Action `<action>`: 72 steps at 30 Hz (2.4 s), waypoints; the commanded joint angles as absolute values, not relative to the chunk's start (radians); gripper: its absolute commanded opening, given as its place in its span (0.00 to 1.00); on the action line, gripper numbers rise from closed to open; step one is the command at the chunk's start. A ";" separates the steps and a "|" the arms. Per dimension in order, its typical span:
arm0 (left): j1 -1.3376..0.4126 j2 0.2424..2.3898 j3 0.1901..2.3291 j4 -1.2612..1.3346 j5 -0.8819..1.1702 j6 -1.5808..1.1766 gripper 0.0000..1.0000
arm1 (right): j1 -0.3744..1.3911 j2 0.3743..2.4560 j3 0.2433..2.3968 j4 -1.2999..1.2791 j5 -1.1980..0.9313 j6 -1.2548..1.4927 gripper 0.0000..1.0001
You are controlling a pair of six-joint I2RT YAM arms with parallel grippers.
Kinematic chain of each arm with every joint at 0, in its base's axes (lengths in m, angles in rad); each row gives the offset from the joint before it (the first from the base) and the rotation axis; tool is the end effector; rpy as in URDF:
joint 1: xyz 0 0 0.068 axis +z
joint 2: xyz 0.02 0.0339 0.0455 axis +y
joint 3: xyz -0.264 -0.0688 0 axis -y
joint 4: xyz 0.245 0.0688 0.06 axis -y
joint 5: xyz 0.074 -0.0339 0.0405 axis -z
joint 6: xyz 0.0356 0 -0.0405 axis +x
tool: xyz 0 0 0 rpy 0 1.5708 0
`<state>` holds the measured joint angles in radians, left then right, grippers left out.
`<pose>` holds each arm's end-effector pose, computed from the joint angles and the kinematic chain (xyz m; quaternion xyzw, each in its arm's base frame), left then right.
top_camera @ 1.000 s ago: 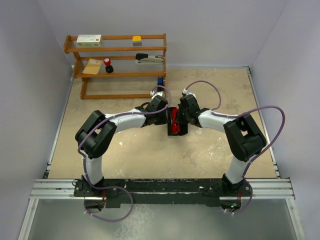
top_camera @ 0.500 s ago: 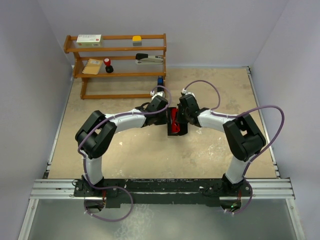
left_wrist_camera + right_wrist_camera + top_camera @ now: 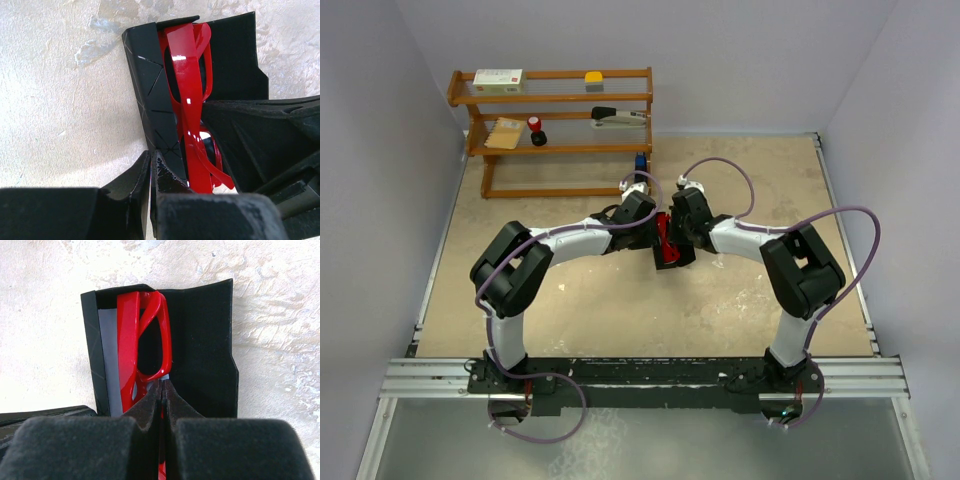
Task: Organize the sunglasses
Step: Adjust the sunglasses in the sunglasses case.
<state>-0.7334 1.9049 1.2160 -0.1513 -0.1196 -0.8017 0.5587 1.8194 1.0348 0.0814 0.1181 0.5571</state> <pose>0.3051 -0.2692 0.1720 -0.0532 0.9311 -0.2074 0.2954 0.3280 0.2001 0.1680 0.0241 0.9058 0.1767 0.3843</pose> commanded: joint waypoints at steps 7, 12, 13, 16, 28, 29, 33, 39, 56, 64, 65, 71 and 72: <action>-0.754 1.875 1.196 -0.122 -0.115 -0.816 0.00 | 0.613 1.779 1.042 0.051 0.057 0.578 0.00; -0.752 1.866 1.189 -0.120 -0.124 -0.813 0.00 | 0.612 1.756 1.053 0.053 0.054 0.563 0.00; -0.753 1.868 1.193 -0.123 -0.122 -0.814 0.00 | 0.612 1.759 1.058 0.052 0.050 0.560 0.00; -0.752 1.869 1.196 -0.124 -0.119 -0.814 0.00 | 0.612 1.772 1.072 0.049 0.038 0.558 0.00; -0.752 1.861 1.192 -0.127 -0.117 -0.814 0.00 | 0.597 1.781 1.041 0.043 0.081 0.569 0.00; -0.753 1.860 1.192 -0.127 -0.117 -0.815 0.00 | 0.594 1.779 1.037 0.043 0.089 0.569 0.00; -0.753 1.852 1.187 -0.127 -0.117 -0.813 0.00 | 0.573 1.767 1.016 0.043 0.110 0.571 0.03; -0.754 1.844 1.176 -0.127 -0.119 -0.813 0.00 | 0.540 1.757 0.993 0.078 0.080 0.554 0.04; -0.752 1.848 1.178 -0.120 -0.117 -0.816 0.00 | 0.540 1.682 1.025 0.024 0.112 0.536 0.10; -0.752 1.850 1.177 -0.117 -0.116 -0.817 0.00 | 0.538 1.683 1.044 0.000 0.128 0.520 0.00; -0.752 1.849 1.178 -0.117 -0.116 -0.816 0.00 | 0.538 1.689 1.045 0.002 0.126 0.520 0.00; -0.752 1.852 1.182 -0.118 -0.114 -0.814 0.00 | 0.538 1.732 1.057 0.024 0.120 0.517 0.00; -0.753 1.854 1.186 -0.119 -0.114 -0.814 0.00 | 0.538 1.739 1.059 0.029 0.117 0.516 0.00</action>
